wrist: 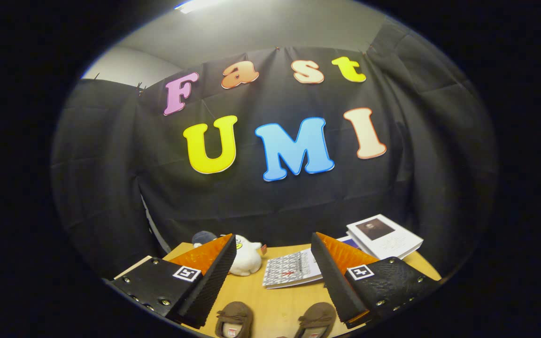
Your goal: Open the storage box then place both shoes into the box .Put the left shoe in first, then the right shoe, with the right side of both shoes facing outward in a uniform manner.
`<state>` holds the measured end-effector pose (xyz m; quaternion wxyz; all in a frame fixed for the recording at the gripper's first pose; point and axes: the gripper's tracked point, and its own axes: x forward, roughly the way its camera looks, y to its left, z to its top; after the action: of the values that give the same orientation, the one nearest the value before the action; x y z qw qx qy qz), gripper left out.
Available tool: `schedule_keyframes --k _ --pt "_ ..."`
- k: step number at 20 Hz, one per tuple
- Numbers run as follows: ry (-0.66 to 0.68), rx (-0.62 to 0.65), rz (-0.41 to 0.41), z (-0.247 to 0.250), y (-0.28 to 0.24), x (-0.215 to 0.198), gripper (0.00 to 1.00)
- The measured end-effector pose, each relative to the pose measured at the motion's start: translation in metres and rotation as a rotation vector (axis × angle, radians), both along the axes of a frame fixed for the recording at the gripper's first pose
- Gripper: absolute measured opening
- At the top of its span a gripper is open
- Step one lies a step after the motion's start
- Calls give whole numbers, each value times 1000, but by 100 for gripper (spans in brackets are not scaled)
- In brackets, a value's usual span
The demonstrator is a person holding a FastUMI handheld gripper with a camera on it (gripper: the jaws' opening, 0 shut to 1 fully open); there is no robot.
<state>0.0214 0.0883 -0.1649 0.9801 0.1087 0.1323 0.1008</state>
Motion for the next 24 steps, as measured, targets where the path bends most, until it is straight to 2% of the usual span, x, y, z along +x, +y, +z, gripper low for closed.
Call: schedule_keyframes --k 9,16,24 --pt "286 221 187 -81 78 -12 98" --pt "631 529 403 -131 161 -50 95" --pt "862 704 514 -163 220 -73 95"
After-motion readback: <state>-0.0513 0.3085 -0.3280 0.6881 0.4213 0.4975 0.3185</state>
